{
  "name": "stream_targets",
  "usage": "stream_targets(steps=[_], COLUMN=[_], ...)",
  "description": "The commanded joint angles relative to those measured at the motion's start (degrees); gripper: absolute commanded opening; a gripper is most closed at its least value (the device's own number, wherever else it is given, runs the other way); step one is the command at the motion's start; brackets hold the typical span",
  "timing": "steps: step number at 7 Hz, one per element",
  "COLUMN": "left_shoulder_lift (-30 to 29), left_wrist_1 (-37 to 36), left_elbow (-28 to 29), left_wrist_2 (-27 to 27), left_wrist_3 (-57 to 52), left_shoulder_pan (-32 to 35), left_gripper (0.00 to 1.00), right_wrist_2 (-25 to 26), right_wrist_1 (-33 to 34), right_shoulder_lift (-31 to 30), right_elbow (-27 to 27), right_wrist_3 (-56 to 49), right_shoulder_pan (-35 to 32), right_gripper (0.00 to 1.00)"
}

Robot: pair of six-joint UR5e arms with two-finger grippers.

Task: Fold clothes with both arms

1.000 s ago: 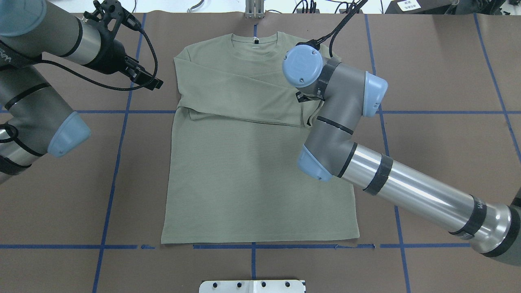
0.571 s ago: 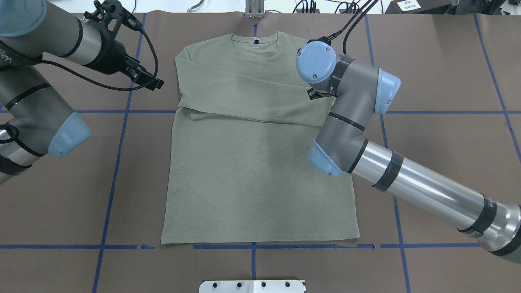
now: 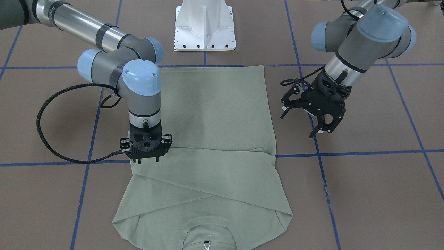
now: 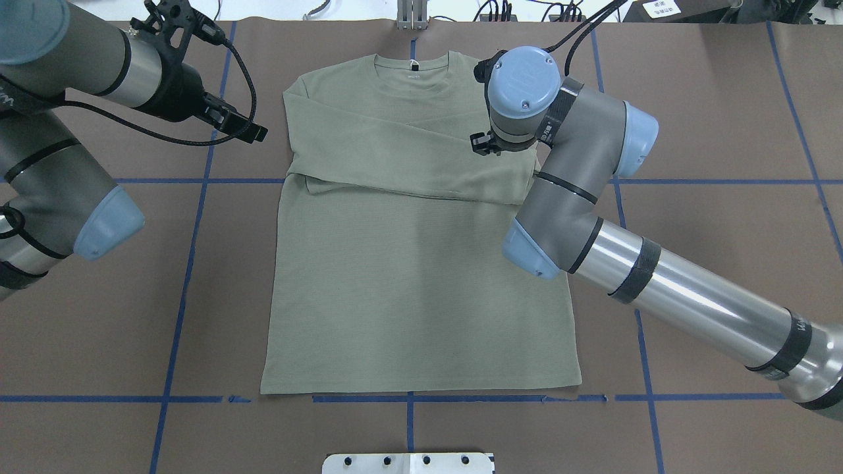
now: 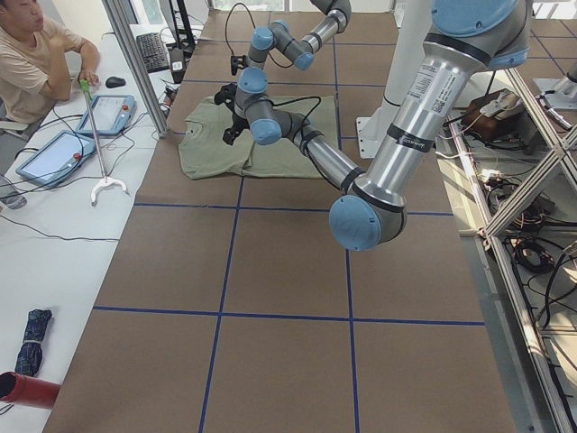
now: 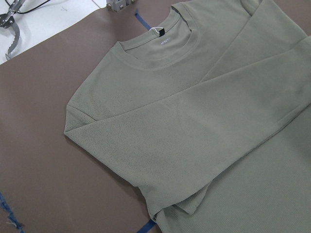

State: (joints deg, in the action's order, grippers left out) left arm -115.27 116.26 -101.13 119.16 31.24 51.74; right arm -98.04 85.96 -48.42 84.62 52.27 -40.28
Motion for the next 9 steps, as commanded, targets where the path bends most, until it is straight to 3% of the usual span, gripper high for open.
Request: stream_targets(steps=[1,2,4,6,8,9], left_shoulder_lift=[5.29,8.10,12.24,16.89,23.57,24.47], left_wrist_1=[-0.07,0.54,3.26,6.76,13.19,13.20], left_elbow=[-7.64,-11.42,-16.01,-16.64,-16.56,-16.29], left_wrist_2=[-7.32,-9.97,-21.01,-30.79,-40.63,-42.41], left_wrist_3=[13.78,23.68,39.78,53.42,63.99,66.64], left_shoulder_pan=[-6.60,-11.52,-23.29,-33.67,-43.70,-46.70], left_gripper=[1.00,1.00,0.97,0.77,0.74,0.74], right_wrist_2=[-3.82,-4.61,3.41,15.98,24.87,26.31], right_wrist_1=[-0.45,-0.53,-0.89,-1.93,-15.33,-15.91], right_shoulder_lift=[-10.05,-16.04,-27.38,-32.77,-42.06,-42.89], right_elbow=[14.96,22.61,37.21,42.01,42.29,42.29], right_wrist_3=[8.78,15.26,32.05,43.66,48.80,49.42], right_shoulder_pan=[0.81,3.25,13.67,26.34,34.10,34.74], right_gripper=[1.00,1.00,1.00,1.00,0.99,0.99])
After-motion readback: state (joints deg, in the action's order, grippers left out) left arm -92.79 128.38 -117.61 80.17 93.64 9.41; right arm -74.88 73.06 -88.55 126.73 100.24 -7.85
